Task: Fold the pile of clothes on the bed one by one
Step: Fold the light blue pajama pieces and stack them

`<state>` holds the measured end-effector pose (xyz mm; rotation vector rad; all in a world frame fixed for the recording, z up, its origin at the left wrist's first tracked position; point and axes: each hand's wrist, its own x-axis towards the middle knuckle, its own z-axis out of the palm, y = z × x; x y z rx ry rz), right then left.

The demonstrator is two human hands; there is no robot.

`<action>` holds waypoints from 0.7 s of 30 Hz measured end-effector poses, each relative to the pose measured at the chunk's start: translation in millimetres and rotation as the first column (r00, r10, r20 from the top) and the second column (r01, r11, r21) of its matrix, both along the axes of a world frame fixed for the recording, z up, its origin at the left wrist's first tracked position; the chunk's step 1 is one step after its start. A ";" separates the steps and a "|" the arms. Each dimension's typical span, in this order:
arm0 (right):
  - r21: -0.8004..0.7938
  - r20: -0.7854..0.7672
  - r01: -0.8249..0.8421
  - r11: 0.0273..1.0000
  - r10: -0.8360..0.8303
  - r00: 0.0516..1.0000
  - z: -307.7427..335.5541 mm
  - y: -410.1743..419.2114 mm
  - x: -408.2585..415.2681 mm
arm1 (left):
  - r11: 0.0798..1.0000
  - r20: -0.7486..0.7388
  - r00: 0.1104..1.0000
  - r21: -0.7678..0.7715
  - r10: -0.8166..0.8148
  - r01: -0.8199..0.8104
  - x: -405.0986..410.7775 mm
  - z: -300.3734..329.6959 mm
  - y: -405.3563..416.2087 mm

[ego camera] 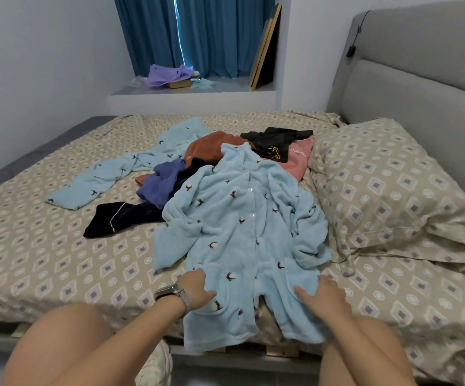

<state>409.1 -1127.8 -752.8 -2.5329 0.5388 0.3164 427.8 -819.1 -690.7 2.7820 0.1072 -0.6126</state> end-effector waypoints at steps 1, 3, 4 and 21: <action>0.042 0.001 0.002 0.999 -0.002 1.000 -5.2 -0.4 5.1 | 1.000 0.012 1.000 0.001 0.012 -0.012 1.6 -3.4 -0.6; 0.081 0.017 -0.007 0.997 0.006 1.000 -8.7 2.7 13.2 | 0.999 0.019 0.999 -0.009 0.046 -0.045 3.0 -13.8 4.7; 0.088 0.026 -0.010 0.996 0.008 1.000 -10.6 4.9 17.9 | 0.996 0.016 0.996 -0.030 0.088 -0.087 4.0 -20.2 9.6; 0.262 0.190 0.000 0.965 -0.052 0.980 -16.8 34.0 34.5 | 0.865 0.106 0.938 -0.433 0.330 -0.255 36.0 -72.7 4.1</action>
